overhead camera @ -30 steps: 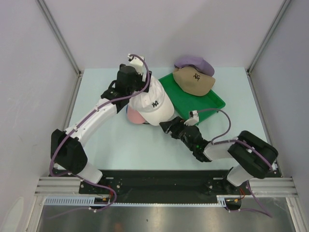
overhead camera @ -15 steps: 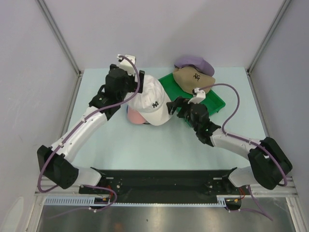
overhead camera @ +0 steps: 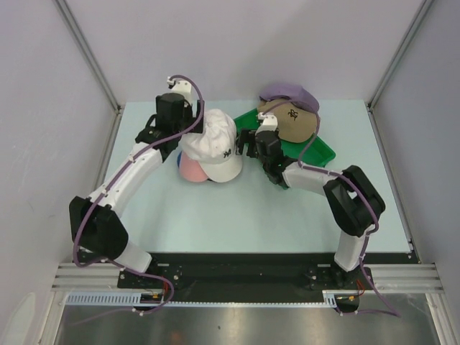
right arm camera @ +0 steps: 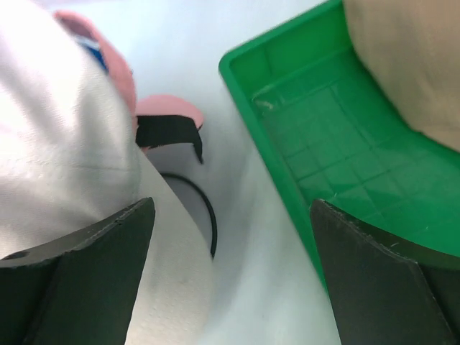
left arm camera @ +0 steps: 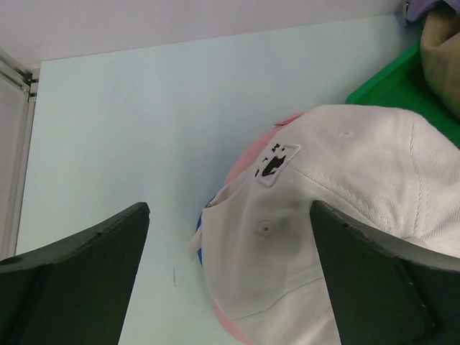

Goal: Stack the hats

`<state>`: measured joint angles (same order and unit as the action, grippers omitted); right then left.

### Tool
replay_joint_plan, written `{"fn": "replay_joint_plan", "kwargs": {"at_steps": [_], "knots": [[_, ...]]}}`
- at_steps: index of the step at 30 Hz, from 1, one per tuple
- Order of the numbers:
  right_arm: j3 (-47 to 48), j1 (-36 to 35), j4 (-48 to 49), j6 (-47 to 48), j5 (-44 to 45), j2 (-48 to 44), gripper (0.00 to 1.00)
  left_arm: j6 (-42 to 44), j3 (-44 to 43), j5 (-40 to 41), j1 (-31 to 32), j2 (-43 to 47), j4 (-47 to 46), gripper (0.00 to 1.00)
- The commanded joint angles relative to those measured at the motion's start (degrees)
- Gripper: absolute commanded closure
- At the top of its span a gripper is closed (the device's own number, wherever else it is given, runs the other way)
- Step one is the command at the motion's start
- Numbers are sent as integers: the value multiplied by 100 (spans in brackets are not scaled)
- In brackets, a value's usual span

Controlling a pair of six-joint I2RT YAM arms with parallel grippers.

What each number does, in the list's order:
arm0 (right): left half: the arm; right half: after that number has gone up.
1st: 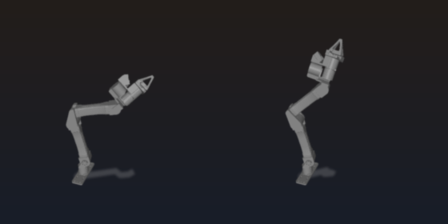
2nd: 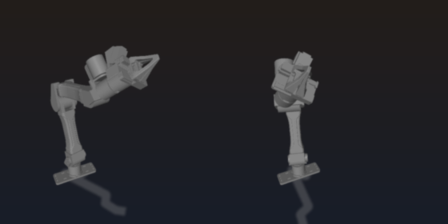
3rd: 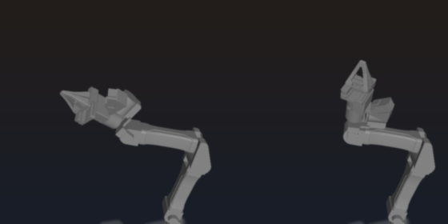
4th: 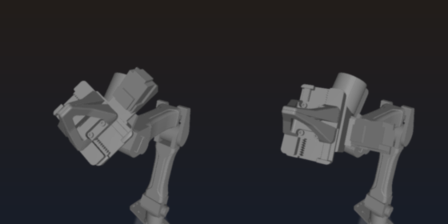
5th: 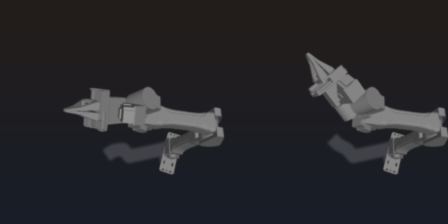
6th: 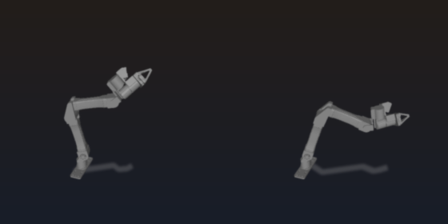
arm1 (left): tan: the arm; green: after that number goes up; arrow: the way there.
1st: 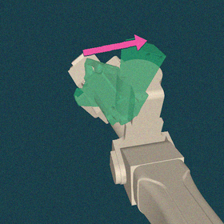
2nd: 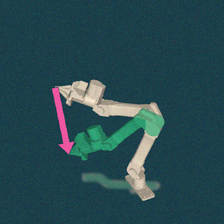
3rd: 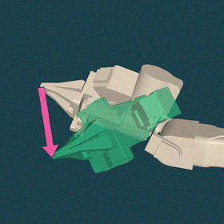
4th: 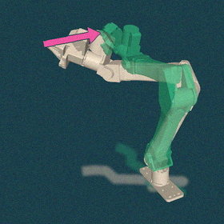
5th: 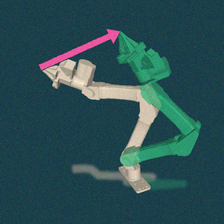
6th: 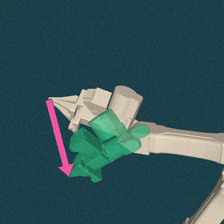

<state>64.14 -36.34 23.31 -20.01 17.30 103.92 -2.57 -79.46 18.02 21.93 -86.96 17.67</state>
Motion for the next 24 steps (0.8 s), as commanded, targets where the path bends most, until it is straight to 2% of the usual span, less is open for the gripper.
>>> {"fn": "replay_joint_plan", "kwargs": {"at_steps": [1, 7, 12, 18, 22, 24], "knots": [[38, -576, -108, 410, 37, 129, 5, -60, -192, -326, -66, -260, 360, 0], [-323, -1006, 244, 366, -200, -56, 5, 98, -236, -212, -356, -260, 421, 0], [-577, -1244, 288, 200, -464, -266, 4, 248, -193, 271, -374, -85, 351, 0], [-1044, -1244, -150, 75, -157, -1346, 5, 239, 35, 377, -374, 634, 97, 0], [-956, -894, -1002, 199, -33, -2102, 4, 239, 106, 545, -418, 690, -54, 0], [-895, -455, -1187, 190, -182, -2419, 4, 213, -33, 475, -549, 549, 121, 0]]}}
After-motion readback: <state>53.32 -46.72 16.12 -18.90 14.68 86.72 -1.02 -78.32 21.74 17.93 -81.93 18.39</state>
